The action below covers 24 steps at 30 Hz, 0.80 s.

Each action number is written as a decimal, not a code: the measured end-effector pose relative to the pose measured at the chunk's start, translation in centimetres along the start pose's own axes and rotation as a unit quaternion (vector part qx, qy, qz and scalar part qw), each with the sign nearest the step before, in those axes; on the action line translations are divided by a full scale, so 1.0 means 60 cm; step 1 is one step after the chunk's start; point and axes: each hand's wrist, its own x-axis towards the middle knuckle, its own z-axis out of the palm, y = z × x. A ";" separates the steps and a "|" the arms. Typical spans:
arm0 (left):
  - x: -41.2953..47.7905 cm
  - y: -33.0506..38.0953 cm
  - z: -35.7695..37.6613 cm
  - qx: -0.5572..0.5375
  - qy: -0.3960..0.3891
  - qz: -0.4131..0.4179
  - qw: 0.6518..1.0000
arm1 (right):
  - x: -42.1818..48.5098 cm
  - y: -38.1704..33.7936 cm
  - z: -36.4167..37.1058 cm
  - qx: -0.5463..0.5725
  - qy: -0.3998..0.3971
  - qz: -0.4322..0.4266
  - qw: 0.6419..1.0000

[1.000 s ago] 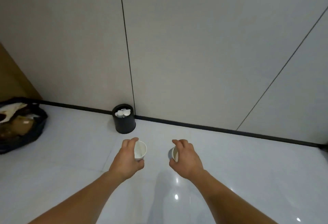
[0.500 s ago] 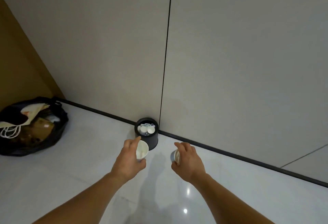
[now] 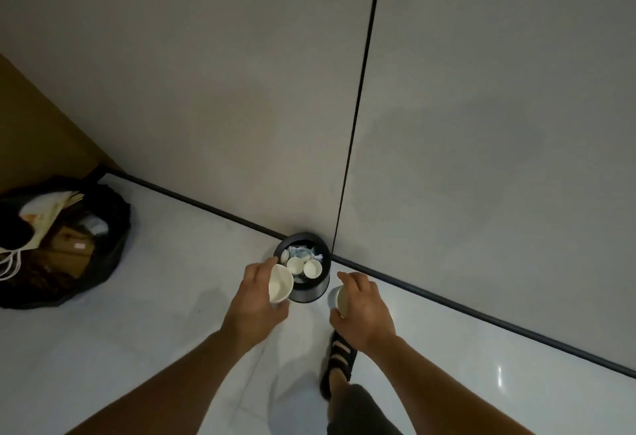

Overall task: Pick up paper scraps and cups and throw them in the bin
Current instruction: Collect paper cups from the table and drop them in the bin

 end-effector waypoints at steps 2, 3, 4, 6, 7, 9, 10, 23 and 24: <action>0.072 -0.019 0.027 0.001 -0.010 -0.019 1.000 | 0.075 0.017 0.020 0.000 -0.019 0.005 1.000; 0.109 -0.031 0.044 -0.001 -0.017 -0.025 1.000 | 0.111 0.027 0.034 0.000 -0.024 0.008 1.000; 0.146 -0.044 0.063 -0.003 -0.023 -0.028 0.999 | 0.146 0.038 0.050 -0.002 -0.028 0.013 1.000; 0.219 -0.083 0.109 -0.004 -0.032 -0.027 0.999 | 0.220 0.061 0.091 -0.002 -0.031 0.020 0.999; 0.252 -0.105 0.135 -0.007 -0.039 -0.027 0.999 | 0.254 0.071 0.116 0.001 -0.032 0.025 0.999; 0.316 -0.151 0.188 -0.021 -0.040 -0.030 0.999 | 0.317 0.091 0.174 0.005 -0.026 0.028 0.999; 0.343 -0.171 0.209 -0.026 -0.037 -0.031 0.999 | 0.343 0.097 0.200 0.007 -0.021 0.026 0.999; 0.495 -0.439 0.468 -0.014 -0.097 0.010 0.995 | 0.500 0.201 0.509 -0.013 0.008 0.056 0.998; 0.499 -0.447 0.473 0.010 -0.098 0.023 0.995 | 0.505 0.206 0.516 -0.011 0.016 0.057 0.998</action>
